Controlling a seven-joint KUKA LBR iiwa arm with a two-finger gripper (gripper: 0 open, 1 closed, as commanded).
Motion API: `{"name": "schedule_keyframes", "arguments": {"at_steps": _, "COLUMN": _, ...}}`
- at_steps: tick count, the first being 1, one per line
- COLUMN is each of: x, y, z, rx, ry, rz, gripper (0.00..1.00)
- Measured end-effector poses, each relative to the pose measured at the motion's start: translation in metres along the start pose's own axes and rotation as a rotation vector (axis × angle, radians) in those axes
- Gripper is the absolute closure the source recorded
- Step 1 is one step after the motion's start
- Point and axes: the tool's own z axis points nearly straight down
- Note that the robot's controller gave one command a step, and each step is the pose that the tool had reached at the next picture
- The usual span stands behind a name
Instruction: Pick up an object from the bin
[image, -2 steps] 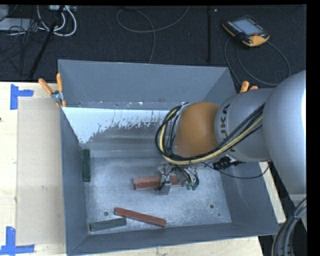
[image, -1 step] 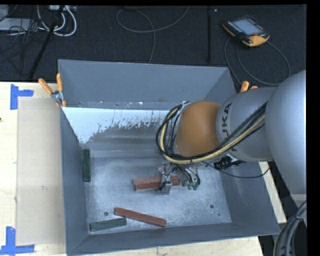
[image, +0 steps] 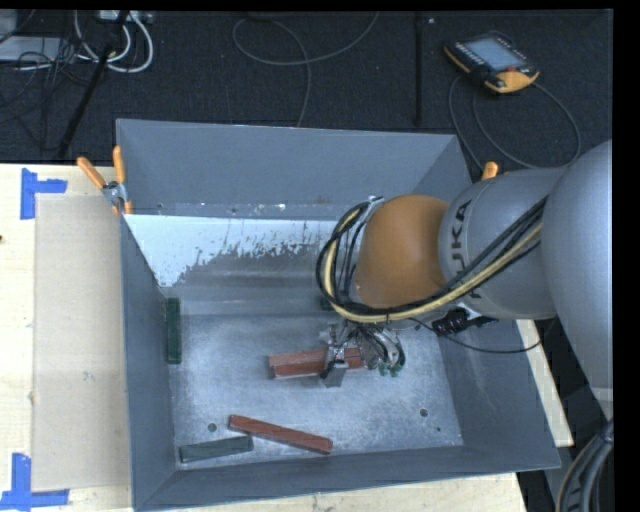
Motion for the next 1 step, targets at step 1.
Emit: {"name": "schedule_keyframes", "arguments": {"at_steps": 1, "x": 0.0003, "y": 0.0000, "z": -0.0182, "rx": 0.000, "ry": 0.001, "rz": 0.001, "gripper": 1.00}}
